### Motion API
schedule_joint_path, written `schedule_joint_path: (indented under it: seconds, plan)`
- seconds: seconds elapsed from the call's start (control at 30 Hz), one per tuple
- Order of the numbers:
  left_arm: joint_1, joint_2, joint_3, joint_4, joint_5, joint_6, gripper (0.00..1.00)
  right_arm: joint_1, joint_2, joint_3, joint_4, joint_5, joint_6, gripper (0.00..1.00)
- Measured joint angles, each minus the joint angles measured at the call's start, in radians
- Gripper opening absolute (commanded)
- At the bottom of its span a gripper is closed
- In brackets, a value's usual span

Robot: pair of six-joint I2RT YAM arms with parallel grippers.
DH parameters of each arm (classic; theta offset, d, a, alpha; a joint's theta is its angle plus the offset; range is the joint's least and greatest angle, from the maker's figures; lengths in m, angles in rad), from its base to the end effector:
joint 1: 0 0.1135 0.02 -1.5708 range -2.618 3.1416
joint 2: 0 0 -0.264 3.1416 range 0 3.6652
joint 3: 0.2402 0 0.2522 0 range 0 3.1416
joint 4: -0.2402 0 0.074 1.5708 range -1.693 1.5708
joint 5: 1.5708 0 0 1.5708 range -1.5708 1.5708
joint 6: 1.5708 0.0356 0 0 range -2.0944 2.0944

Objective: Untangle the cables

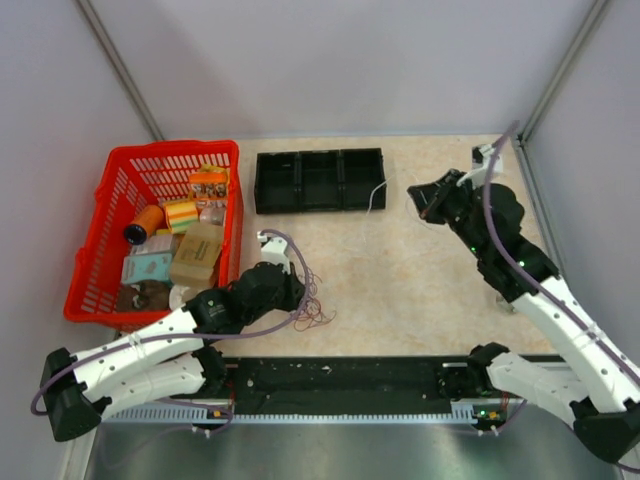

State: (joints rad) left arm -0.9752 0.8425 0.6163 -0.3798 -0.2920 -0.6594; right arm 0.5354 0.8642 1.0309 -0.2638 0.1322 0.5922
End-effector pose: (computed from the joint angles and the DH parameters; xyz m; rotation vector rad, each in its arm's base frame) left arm 0.1124 -0.1476 0.2525 0.1794 2.2083 -0.6214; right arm 0.1649 0.0924 0.4035 0.1520 1.7145 0.7370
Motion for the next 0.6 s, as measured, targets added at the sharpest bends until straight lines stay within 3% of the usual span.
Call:
schedule_joint_path:
  seconds: [0.6]
  plan:
    - [0.0, 0.006, -0.003, 0.035, 0.102, 0.007, 0.0, -0.001, 0.554, 0.15, 0.277, 0.188, 0.028, 0.0]
